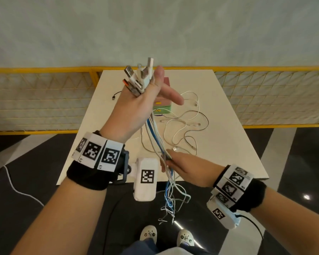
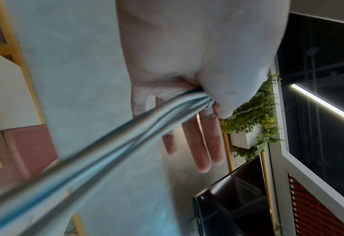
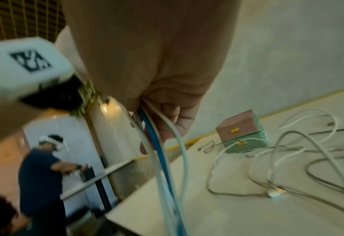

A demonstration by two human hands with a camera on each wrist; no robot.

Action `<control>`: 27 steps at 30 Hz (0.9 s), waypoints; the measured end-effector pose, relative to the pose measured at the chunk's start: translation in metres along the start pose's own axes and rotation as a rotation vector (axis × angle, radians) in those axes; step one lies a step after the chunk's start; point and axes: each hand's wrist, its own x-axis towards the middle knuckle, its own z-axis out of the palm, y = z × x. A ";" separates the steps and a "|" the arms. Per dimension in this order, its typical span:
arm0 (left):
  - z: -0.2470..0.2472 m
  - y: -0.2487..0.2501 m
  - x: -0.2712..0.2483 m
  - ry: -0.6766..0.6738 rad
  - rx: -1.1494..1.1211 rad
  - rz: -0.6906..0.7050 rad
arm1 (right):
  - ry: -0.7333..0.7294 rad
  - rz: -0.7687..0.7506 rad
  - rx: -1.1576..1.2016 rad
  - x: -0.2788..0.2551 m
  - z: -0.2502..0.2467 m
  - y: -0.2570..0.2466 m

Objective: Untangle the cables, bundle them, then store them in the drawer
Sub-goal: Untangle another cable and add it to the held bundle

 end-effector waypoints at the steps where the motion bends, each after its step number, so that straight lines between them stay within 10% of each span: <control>1: -0.001 0.000 -0.001 0.007 0.010 -0.012 | -0.006 0.024 -0.003 0.000 0.004 0.006; 8: 0.018 -0.013 -0.005 -0.064 0.048 -0.016 | -0.050 0.086 -0.007 0.012 -0.017 0.008; 15: 0.037 -0.040 0.000 -0.018 0.068 -0.142 | 0.315 -0.147 0.385 0.042 -0.024 -0.024; 27: -0.014 -0.046 0.031 0.362 -0.446 -0.224 | -0.044 0.203 0.088 0.066 0.045 0.092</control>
